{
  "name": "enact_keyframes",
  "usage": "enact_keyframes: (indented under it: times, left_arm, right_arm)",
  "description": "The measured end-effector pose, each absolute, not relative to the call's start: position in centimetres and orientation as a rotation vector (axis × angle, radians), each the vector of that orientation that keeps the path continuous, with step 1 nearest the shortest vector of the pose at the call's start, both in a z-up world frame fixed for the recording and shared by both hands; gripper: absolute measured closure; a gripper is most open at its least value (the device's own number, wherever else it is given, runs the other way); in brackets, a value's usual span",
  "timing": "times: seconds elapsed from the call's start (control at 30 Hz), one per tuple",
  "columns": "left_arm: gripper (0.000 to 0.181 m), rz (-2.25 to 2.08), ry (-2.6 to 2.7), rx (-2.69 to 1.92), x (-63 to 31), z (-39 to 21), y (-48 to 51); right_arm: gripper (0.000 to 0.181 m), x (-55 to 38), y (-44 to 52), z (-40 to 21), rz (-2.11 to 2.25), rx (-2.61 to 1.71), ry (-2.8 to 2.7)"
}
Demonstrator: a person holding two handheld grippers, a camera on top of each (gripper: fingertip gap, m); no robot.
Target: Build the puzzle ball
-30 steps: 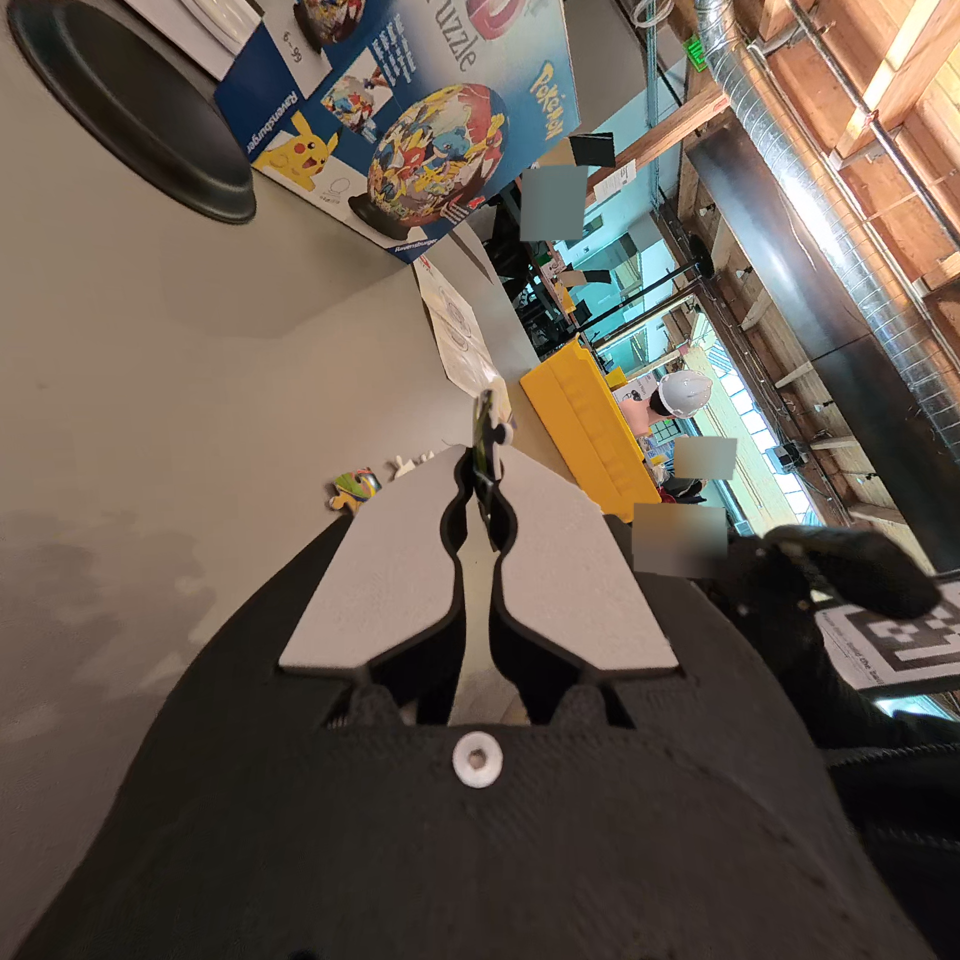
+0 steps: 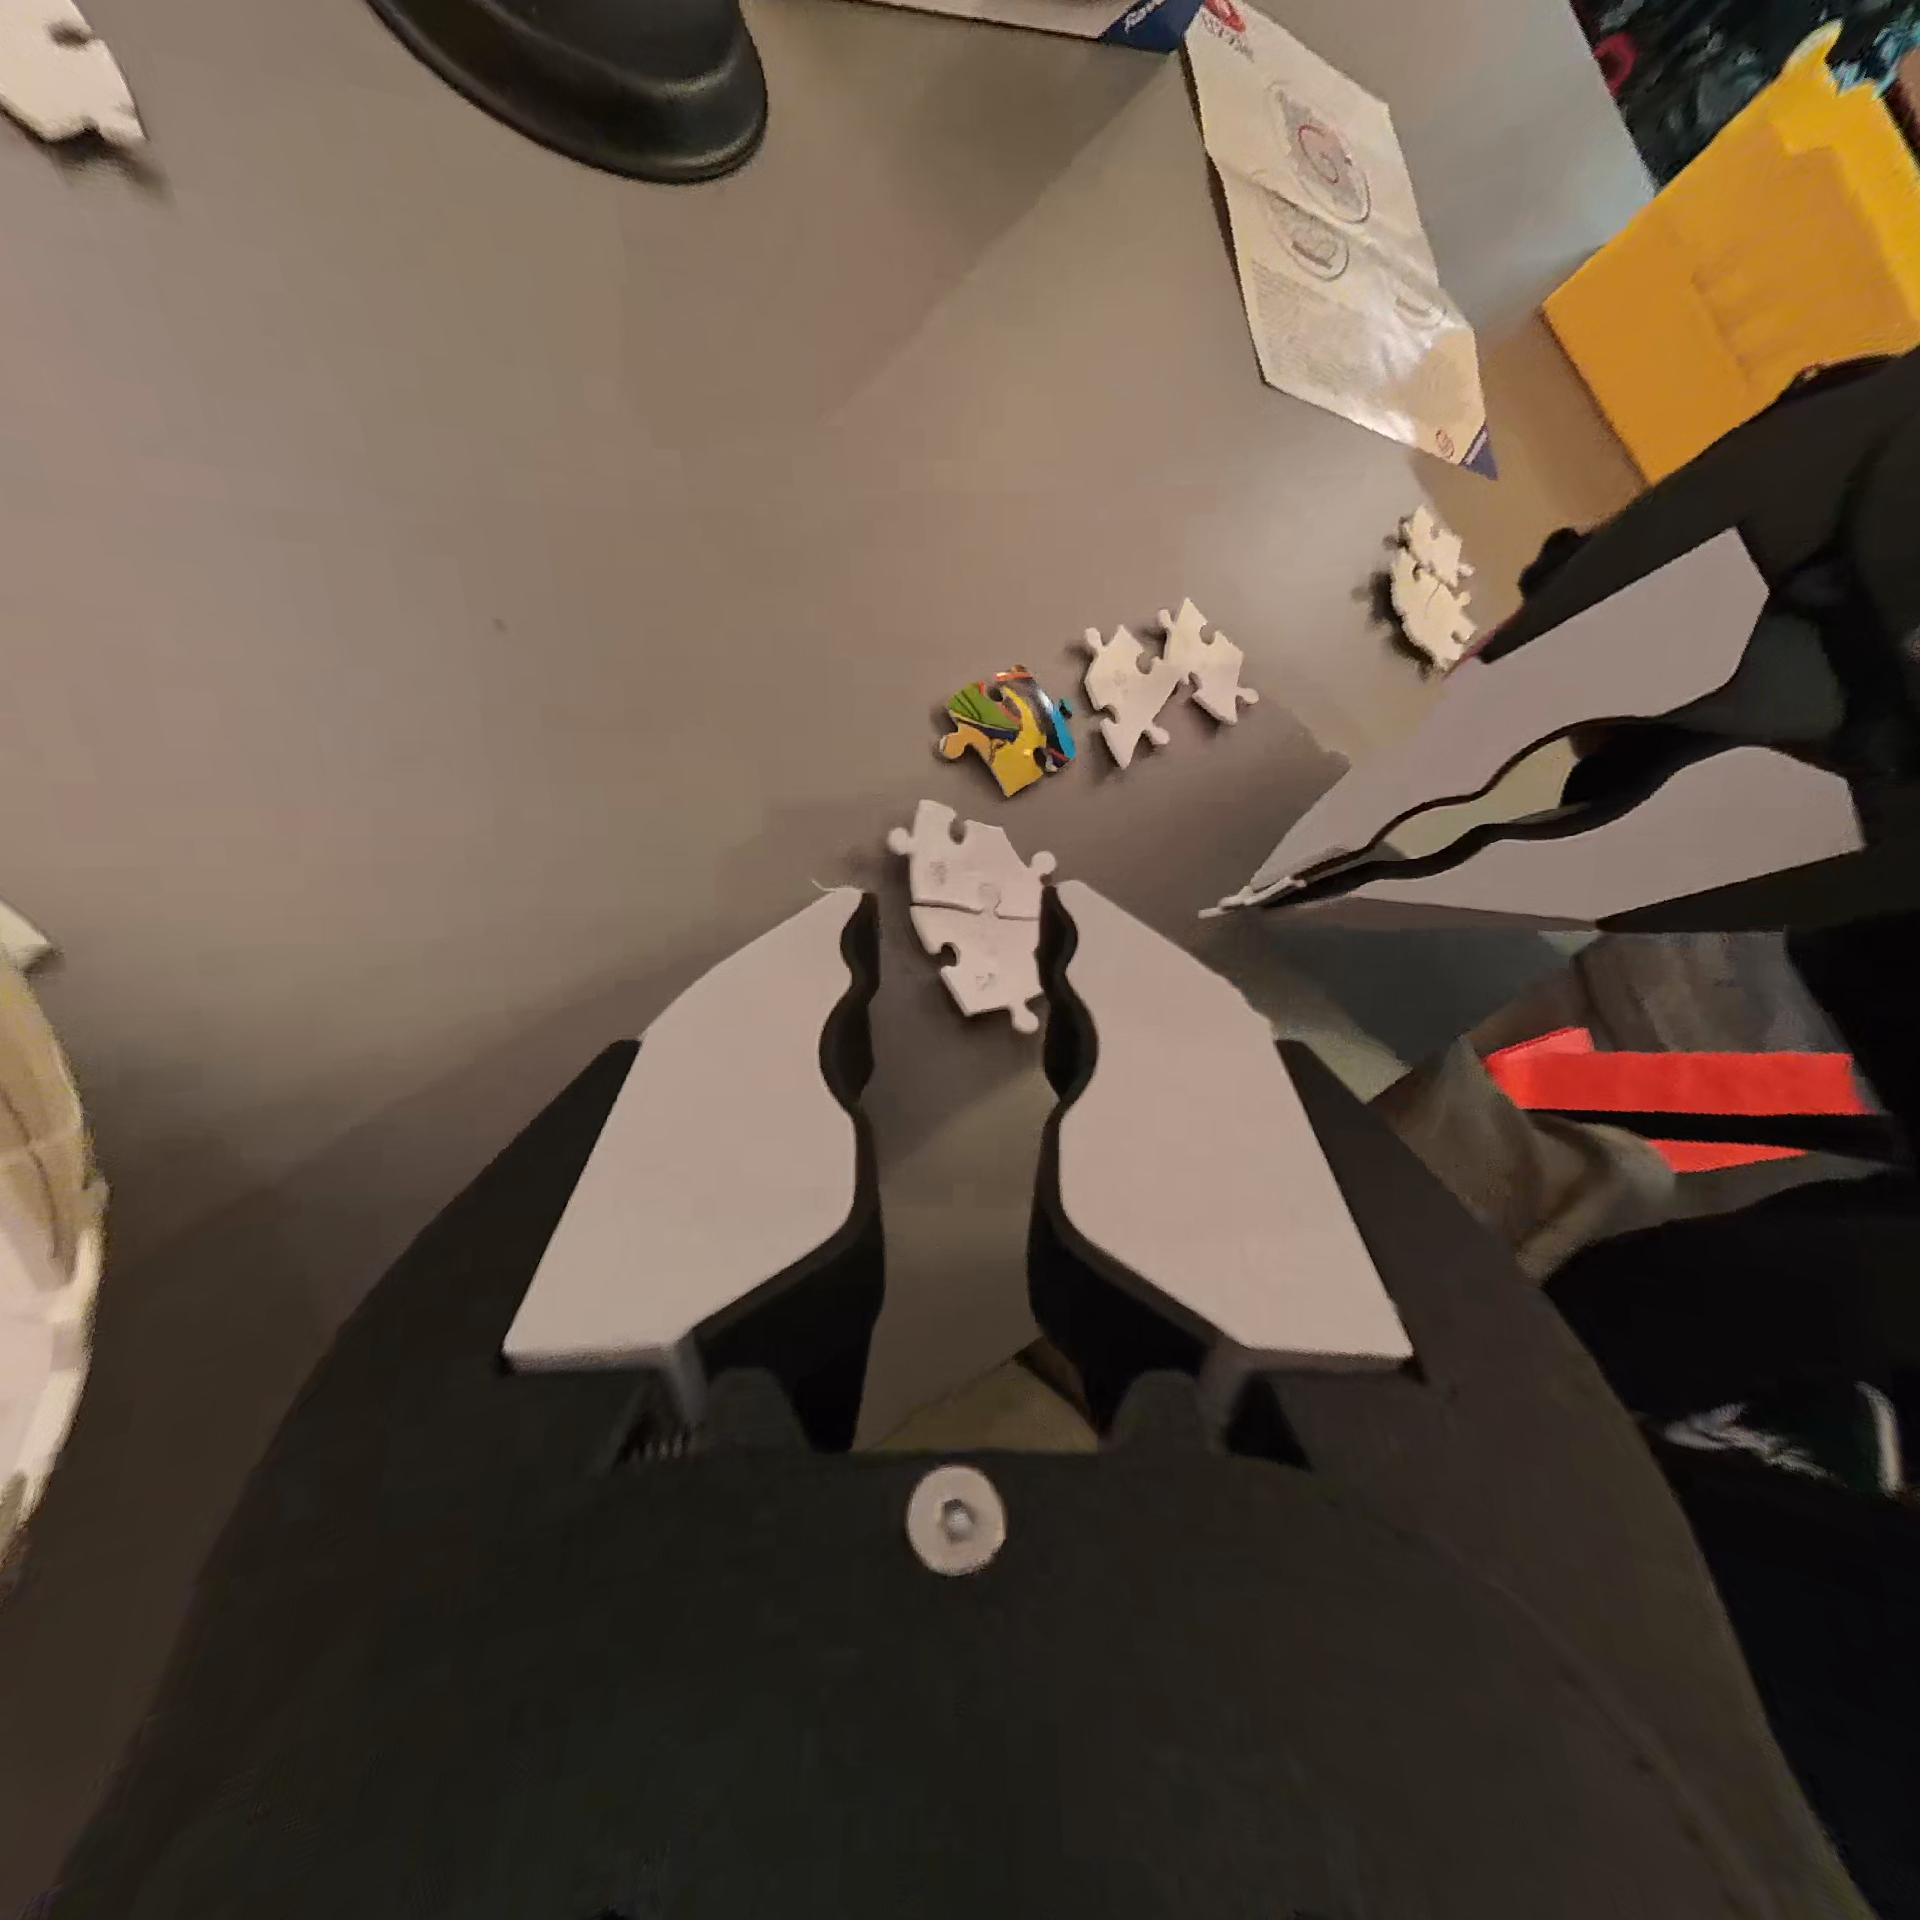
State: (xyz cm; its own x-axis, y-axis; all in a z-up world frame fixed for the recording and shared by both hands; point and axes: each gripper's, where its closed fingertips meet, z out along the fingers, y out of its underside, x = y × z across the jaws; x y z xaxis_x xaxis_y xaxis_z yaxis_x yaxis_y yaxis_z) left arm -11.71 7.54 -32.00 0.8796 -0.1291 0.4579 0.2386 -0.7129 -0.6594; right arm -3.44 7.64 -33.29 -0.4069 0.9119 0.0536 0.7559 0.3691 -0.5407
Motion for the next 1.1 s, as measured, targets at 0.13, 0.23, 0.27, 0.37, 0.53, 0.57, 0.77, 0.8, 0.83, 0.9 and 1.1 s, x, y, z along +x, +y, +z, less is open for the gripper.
enact_keyframes:
  times: [0.13,0.23,0.27,0.37,0.53,0.57,0.77,0.8,0.83,0.9,1.1]
  left_arm:
    - [0.156,-0.480,0.086,-2.299,-11.6,-32.0,8.3]
    - [0.164,-0.333,0.250,-2.348,-11.1,-32.7,9.0]
    - [0.165,-0.293,0.280,-2.372,-11.0,-33.2,9.1]
    - [0.172,-0.181,0.356,-2.429,-11.0,-34.6,9.1]
    - [0.181,-0.087,0.438,-2.436,-11.3,-35.1,9.3]
    - [0.181,-0.078,0.459,-2.428,-11.3,-35.1,9.4]
    - [0.181,-0.100,0.452,-2.369,-12.3,-33.2,9.4]
    - [0.181,-0.095,0.485,-2.357,-12.0,-32.9,9.3]
    - [0.181,-0.083,0.512,-2.367,-11.7,-33.0,9.2]
    - [0.181,0.006,0.559,-2.383,-12.0,-33.9,9.3]
    - [0.181,0.077,0.656,-2.427,-12.1,-35.2,8.8]
  right_arm:
    - [0.181,-4.1,7.5,-34.0,0.571,-1.438,-2.318]
    - [0.181,-4.1,7.8,-33.8,0.606,-1.472,-2.284]
    - [0.181,-4.1,8.1,-33.6,0.622,-1.487,-2.263]
    - [0.181,-3.8,8.5,-33.2,0.661,-1.518,-2.227]
    - [0.181,-3.5,9.1,-33.1,0.659,-1.542,-2.201]
    - [0.181,-3.5,9.2,-33.0,0.656,-1.541,-2.199]
    - [0.181,-3.0,10.0,-32.4,0.658,-1.549,-2.157]
    - [0.181,-2.9,10.0,-32.4,0.657,-1.550,-2.156]
    - [0.181,-2.9,10.0,-32.4,0.658,-1.550,-2.159]
    - [0.181,-2.9,9.8,-32.4,0.660,-1.541,-2.164]
    - [0.181,-2.9,9.8,-32.2,0.654,-1.543,-2.158]
